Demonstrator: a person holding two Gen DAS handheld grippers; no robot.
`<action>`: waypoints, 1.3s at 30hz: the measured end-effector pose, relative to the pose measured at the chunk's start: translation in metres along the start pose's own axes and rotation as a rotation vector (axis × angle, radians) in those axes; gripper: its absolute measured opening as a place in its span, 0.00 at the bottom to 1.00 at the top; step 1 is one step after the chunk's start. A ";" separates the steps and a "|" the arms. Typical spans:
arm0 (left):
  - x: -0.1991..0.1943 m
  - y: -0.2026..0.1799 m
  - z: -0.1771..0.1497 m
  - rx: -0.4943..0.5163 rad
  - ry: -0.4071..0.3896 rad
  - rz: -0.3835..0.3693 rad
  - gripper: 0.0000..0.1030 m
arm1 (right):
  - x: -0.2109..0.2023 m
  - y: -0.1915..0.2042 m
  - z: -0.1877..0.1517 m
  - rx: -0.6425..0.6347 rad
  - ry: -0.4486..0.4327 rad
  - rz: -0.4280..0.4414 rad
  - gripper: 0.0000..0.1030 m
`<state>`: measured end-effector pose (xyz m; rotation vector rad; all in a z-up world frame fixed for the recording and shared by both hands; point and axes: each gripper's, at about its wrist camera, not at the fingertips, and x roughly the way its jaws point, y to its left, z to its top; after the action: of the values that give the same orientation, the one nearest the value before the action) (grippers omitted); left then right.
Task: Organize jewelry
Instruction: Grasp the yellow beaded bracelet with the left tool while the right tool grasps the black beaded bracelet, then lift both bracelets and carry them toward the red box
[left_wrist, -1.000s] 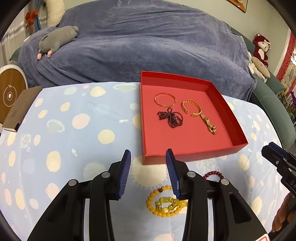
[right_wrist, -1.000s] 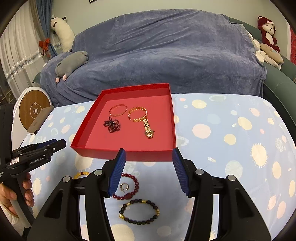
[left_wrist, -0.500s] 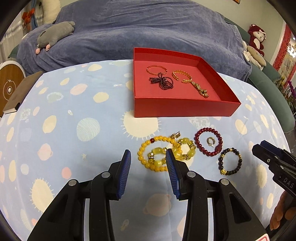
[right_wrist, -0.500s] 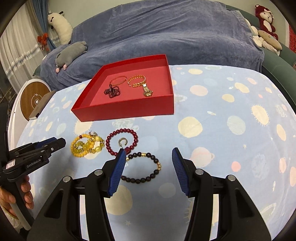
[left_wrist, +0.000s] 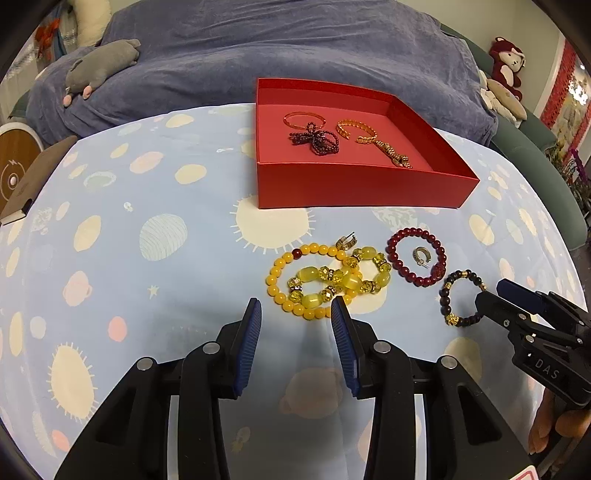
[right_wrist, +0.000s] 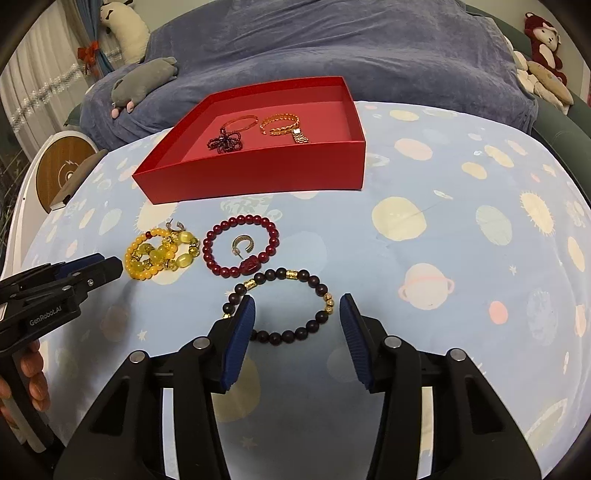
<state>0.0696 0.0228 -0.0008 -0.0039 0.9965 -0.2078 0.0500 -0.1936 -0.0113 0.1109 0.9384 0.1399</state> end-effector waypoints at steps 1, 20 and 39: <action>0.001 0.002 0.000 -0.005 0.004 0.001 0.36 | 0.002 -0.002 0.001 0.008 0.002 -0.002 0.41; 0.011 0.004 0.003 -0.044 0.016 -0.045 0.36 | 0.018 -0.003 0.003 -0.012 0.020 -0.052 0.08; 0.037 -0.027 0.018 -0.079 0.043 -0.029 0.19 | 0.008 -0.007 -0.007 0.026 0.062 -0.010 0.08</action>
<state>0.0991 -0.0114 -0.0192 -0.0863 1.0470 -0.1951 0.0498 -0.1986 -0.0225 0.1263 1.0030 0.1221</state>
